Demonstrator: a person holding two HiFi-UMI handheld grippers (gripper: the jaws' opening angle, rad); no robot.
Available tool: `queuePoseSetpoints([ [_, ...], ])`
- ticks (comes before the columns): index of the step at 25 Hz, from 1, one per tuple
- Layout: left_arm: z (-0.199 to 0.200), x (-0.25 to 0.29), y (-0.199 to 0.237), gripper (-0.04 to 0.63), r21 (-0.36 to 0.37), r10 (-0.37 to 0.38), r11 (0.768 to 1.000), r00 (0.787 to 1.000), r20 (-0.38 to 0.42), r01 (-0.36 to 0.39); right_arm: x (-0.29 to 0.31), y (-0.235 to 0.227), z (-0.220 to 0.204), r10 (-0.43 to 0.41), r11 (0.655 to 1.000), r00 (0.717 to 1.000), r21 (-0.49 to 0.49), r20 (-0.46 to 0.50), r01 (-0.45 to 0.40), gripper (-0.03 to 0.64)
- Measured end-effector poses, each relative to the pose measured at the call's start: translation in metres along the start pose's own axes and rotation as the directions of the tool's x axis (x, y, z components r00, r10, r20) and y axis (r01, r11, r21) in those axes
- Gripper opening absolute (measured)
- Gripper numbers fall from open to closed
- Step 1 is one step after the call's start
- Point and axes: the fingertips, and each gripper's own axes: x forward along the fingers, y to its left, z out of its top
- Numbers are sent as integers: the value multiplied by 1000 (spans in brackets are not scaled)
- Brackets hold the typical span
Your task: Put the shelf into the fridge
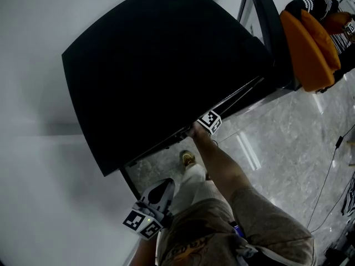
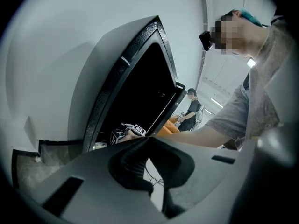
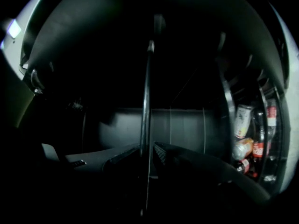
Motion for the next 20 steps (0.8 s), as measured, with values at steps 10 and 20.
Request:
queuePoseSetpoints([
  [10,19,8,-24,2,28,-38,999,999,29,37,-77,7,2,-35,999,999,7,-30,35,31],
  [20,25,10,-51,2,58,-71,996,997,28,69,-128,45,-4,-62,997,984,-48,-168,55,21],
])
